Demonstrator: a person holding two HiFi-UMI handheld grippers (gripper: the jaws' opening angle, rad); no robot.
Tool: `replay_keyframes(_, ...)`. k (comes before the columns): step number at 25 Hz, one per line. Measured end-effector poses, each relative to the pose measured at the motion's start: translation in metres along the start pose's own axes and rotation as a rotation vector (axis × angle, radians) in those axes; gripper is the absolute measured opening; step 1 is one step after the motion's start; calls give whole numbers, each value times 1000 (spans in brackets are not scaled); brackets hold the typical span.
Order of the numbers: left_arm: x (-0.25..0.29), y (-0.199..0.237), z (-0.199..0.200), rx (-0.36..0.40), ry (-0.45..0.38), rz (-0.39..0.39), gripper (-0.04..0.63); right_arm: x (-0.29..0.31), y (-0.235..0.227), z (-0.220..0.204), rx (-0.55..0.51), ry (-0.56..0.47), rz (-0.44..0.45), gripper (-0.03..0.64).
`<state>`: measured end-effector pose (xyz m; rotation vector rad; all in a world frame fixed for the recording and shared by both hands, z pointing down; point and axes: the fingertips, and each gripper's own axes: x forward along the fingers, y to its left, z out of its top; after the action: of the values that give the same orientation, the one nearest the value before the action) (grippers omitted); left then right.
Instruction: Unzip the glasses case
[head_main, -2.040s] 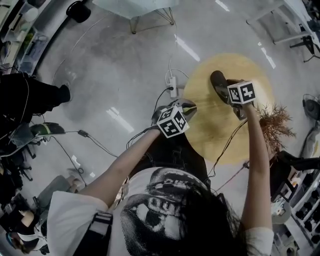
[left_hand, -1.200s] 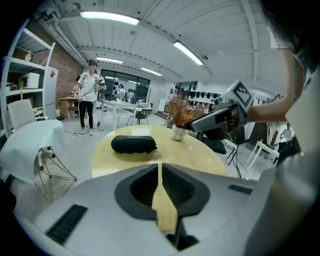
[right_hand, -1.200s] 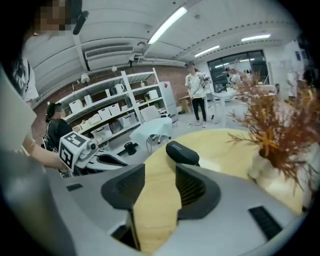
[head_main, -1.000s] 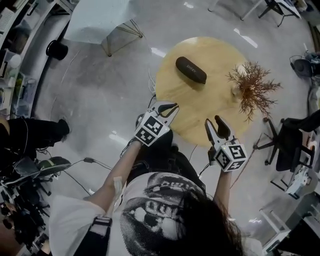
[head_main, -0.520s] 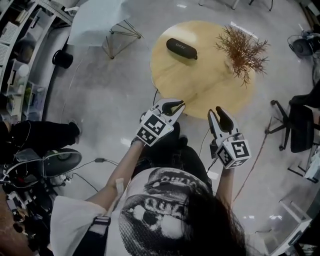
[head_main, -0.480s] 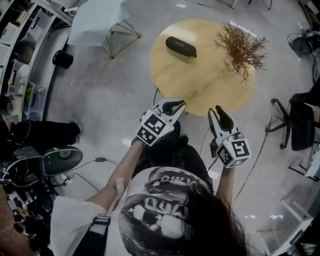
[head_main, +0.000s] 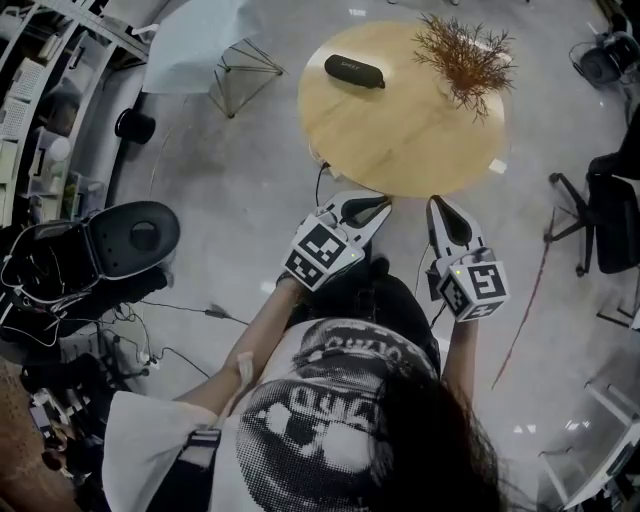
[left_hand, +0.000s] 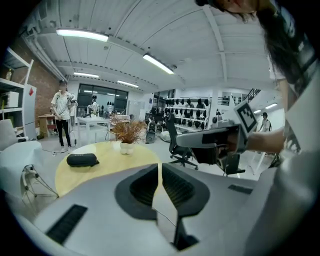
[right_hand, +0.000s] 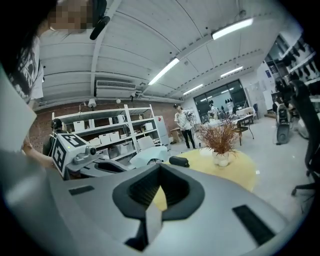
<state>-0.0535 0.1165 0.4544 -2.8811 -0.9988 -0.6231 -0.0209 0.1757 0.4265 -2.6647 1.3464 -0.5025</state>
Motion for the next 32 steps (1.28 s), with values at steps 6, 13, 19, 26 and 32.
replay_keyframes(6, 2, -20, 7, 34, -14, -38, 15, -17, -1, -5, -18, -12, -19, -5)
replay_keyframes(13, 7, -36, 9, 47, -22, -67, 15, -25, -4, -12, -52, 6, -24, -5)
replay_keyframes(19, 8, -40, 17, 52, -36, -69, 15, -25, -4, -11, -83, 25, -4, -5)
replay_keyframes(26, 10, -40, 15, 50, -36, -76, 15, -17, -3, -15, -95, 53, 19, -5)
replay_keyframes(32, 12, -44, 12, 59, -22, -94, 15, -11, -3, -18, -96, 79, 38, -5)
